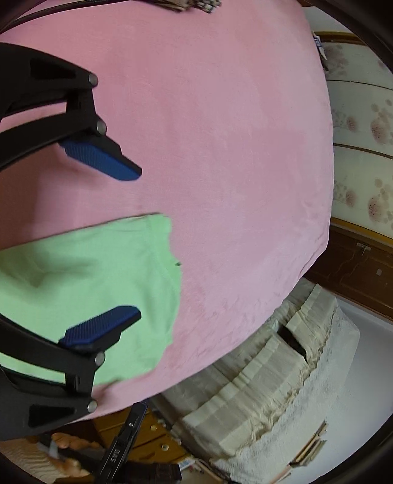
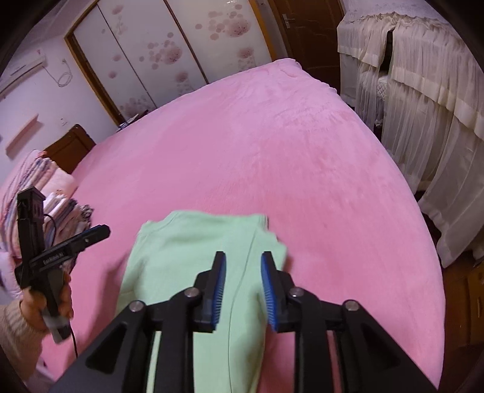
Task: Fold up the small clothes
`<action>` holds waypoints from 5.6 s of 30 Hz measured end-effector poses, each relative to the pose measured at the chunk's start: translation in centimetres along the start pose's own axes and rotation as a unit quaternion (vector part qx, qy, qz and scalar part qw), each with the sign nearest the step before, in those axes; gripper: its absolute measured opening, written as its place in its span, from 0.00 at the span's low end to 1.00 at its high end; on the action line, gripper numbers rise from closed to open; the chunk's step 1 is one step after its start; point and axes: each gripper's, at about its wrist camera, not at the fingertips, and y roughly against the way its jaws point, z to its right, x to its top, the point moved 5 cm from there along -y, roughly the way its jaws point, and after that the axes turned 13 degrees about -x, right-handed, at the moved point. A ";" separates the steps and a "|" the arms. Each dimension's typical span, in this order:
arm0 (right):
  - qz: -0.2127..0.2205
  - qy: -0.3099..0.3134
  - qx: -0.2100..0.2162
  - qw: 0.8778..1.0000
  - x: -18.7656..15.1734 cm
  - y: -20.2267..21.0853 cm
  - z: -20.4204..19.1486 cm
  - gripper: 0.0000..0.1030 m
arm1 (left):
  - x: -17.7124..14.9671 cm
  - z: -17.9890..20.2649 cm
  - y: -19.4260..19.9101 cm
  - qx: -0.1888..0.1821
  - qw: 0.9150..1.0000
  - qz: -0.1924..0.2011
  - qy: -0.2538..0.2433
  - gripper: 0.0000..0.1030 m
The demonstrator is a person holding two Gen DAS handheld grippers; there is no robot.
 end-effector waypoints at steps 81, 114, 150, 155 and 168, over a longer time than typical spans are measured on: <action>0.169 0.088 0.092 0.977 -2.2 24.9 -17.5 0.08 | -5.2 11.2 26.1 -0.068 0.984 0.156 -0.050 0.04; 0.190 0.168 0.255 0.933 5.5 19.9 -66.1 0.08 | 4.1 -24.2 58.9 0.210 0.945 0.250 -0.030 0.07; 0.056 0.167 0.090 0.980 10.1 -10.6 -66.6 0.16 | 10.9 -46.3 36.1 0.258 0.951 0.111 0.125 0.55; 0.058 0.172 0.071 0.981 9.7 -11.1 -65.9 0.31 | 9.9 -47.2 36.8 0.247 0.948 0.124 0.157 0.73; 0.095 0.130 0.022 0.987 10.3 -2.9 -60.1 0.42 | 7.7 -39.9 41.7 0.228 0.945 0.172 0.161 0.84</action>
